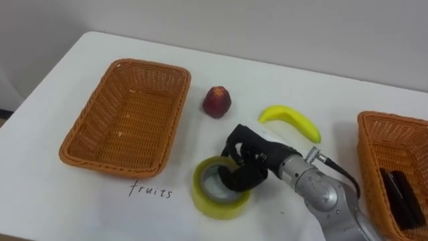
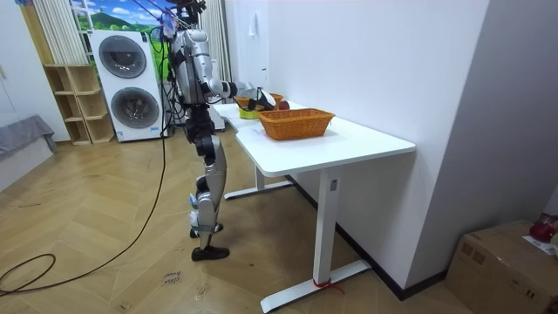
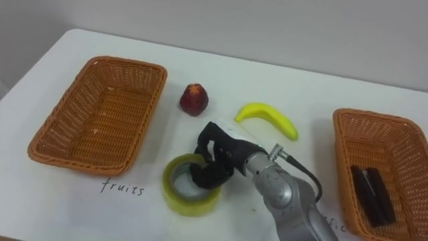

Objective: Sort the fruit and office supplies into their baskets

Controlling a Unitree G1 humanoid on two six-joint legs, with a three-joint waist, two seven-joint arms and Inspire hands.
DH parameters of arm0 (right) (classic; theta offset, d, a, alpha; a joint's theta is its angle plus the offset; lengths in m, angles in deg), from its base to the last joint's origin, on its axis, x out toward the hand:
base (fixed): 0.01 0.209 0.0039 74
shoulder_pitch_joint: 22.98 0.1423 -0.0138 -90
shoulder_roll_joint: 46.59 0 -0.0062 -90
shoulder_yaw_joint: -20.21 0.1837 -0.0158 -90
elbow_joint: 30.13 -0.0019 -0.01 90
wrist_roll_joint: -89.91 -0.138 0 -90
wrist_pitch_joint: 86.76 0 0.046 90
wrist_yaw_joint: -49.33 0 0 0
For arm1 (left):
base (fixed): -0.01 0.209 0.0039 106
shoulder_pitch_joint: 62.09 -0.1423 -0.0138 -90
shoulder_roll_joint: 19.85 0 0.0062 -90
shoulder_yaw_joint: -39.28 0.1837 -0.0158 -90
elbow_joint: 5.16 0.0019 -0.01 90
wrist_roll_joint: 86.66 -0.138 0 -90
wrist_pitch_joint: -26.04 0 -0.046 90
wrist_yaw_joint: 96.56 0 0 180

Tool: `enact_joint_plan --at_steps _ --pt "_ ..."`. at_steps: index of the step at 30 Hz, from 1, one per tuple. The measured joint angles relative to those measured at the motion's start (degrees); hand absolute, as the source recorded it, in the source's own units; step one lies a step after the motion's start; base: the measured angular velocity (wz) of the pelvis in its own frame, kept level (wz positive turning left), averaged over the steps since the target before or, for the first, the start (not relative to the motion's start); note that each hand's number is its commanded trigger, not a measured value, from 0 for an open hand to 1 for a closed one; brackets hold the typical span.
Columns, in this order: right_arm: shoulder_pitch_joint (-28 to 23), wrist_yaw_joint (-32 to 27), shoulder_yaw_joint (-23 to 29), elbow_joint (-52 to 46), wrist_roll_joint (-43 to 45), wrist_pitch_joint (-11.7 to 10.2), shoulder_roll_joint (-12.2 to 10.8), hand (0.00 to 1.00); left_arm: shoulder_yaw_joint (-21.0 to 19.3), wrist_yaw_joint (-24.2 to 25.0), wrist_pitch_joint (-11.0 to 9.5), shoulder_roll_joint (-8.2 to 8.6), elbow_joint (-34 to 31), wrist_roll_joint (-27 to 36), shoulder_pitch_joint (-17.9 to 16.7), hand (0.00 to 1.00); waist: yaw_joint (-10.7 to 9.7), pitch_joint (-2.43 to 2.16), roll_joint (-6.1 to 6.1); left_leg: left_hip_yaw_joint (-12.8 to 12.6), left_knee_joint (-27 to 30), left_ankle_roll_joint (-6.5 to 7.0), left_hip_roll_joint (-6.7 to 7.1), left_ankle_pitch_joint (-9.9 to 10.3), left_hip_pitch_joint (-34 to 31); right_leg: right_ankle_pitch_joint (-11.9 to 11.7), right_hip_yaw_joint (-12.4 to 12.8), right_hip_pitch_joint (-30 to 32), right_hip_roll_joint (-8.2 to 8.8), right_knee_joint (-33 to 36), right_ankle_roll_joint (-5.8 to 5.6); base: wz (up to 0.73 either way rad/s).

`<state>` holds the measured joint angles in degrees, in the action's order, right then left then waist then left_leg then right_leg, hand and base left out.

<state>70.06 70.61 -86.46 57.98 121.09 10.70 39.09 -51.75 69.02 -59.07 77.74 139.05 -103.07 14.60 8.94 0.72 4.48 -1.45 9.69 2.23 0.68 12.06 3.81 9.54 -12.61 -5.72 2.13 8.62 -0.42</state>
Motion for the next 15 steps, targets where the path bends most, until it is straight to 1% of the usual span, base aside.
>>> enact_joint_plan --at_steps 1,3,5,7,10,13,15 --pt "0.00 -0.01 0.66 -0.93 0.05 0.00 0.86 1.00 -0.08 0.00 -0.20 -0.06 0.00 -0.01 -0.06 0.00 -0.26 0.01 -0.11 0.00 0.00 0.00 0.00 0.00 -0.01 0.00 0.00 0.00 0.01 0.00 0.00 0.00" --pt "-0.02 0.00 1.89 -2.39 0.41 -0.21 1.62 1.00 -0.48 0.00 -0.21 -0.06 0.01 -0.03 -0.27 0.00 -0.91 -0.11 -0.23 0.01 0.00 0.00 0.01 0.00 0.00 0.00 0.00 -0.03 0.01 0.01 0.00 0.00" --pt "-0.06 -0.26 3.55 -3.58 0.45 -0.32 1.87 1.00 -1.03 0.00 -0.22 -0.05 0.00 -0.01 -0.25 0.00 -1.34 -0.29 -0.03 0.02 0.00 0.00 0.02 -0.01 0.02 0.00 0.01 -0.10 -0.01 0.01 0.00 0.00" --pt "-0.05 -1.56 5.39 -4.13 0.42 -0.39 1.94 1.00 -1.08 -0.01 -0.32 -0.04 -0.02 0.00 -0.21 0.00 -1.72 -0.34 -0.10 -0.10 -0.05 -0.01 0.00 -0.01 0.51 0.00 0.20 -0.46 -0.02 0.00 0.00 0.00" --pt "-0.05 -2.20 6.77 -4.13 0.44 -0.43 1.92 1.00 -1.14 -0.08 -0.70 -0.03 0.08 0.01 0.07 0.00 -2.03 -0.37 -0.14 -0.12 -0.09 -0.01 -0.01 -0.01 1.06 0.00 0.67 -0.99 -0.05 -0.01 0.00 0.00" --pt "-0.03 -3.44 6.99 -4.12 0.20 -0.43 1.93 1.00 -1.16 -0.66 -1.12 -0.05 0.53 0.02 0.34 0.00 -2.26 -0.20 -0.41 -0.17 -0.16 0.00 0.01 -0.01 1.74 0.00 0.97 -1.58 -0.04 -0.01 0.00 0.00" --pt "-0.03 -3.87 7.22 -4.12 -0.62 -0.43 1.93 1.00 -1.16 -1.13 -1.16 -0.06 0.72 0.02 0.50 0.00 -2.44 -0.18 -0.51 -0.19 -0.16 0.00 0.00 -0.01 1.85 0.00 1.04 -1.67 -0.05 -0.01 0.00 0.00"
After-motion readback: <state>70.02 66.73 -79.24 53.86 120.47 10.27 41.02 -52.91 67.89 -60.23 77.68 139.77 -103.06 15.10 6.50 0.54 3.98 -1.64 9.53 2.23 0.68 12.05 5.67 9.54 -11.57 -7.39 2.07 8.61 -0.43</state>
